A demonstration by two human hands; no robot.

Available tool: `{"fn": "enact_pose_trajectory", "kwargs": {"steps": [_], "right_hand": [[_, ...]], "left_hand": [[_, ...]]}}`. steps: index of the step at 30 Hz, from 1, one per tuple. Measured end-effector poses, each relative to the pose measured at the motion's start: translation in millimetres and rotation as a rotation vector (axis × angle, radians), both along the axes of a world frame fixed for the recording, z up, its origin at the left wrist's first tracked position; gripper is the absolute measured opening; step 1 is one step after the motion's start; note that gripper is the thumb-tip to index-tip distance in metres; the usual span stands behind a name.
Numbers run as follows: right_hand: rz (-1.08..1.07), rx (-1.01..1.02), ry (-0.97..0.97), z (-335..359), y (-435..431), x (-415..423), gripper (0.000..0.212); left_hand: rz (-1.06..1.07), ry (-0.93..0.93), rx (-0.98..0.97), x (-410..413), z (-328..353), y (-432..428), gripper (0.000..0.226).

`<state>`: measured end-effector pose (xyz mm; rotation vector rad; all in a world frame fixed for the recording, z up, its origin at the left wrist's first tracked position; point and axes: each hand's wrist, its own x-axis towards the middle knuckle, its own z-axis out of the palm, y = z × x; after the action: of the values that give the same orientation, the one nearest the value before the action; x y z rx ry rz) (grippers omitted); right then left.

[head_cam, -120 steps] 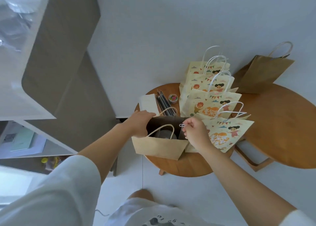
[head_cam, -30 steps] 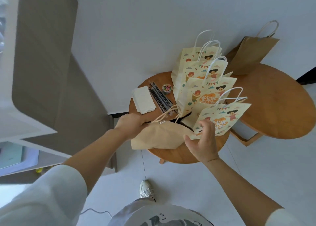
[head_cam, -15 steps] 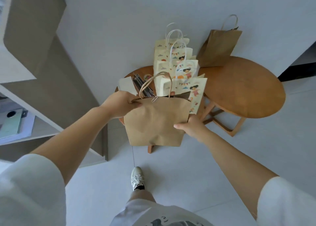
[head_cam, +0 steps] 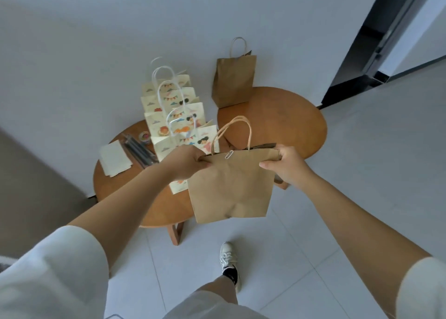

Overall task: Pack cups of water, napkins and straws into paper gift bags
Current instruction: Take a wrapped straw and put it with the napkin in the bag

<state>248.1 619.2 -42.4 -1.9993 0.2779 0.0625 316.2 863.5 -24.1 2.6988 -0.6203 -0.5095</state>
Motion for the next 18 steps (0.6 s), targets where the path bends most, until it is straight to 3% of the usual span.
{"fn": "enact_pose_trajectory", "kwargs": {"steps": [4,9,18], "right_hand": [[-0.122,-0.080,-0.030,-3.8,-41.6,40.8,0.007],[-0.241,-0.128,-0.044,-5.1,-91.7,109.7,0.009],[-0.152,-0.205,-0.081,4.2,-158.6,230.1,0.005]], "left_hand": [[-0.022,0.017,-0.048,48.4,-6.1,-46.4,0.029],[-0.092,0.057,-0.054,124.6,-8.4,-106.4,0.026],[-0.059,0.061,-0.059,244.2,-17.8,-173.5,0.029]]}}
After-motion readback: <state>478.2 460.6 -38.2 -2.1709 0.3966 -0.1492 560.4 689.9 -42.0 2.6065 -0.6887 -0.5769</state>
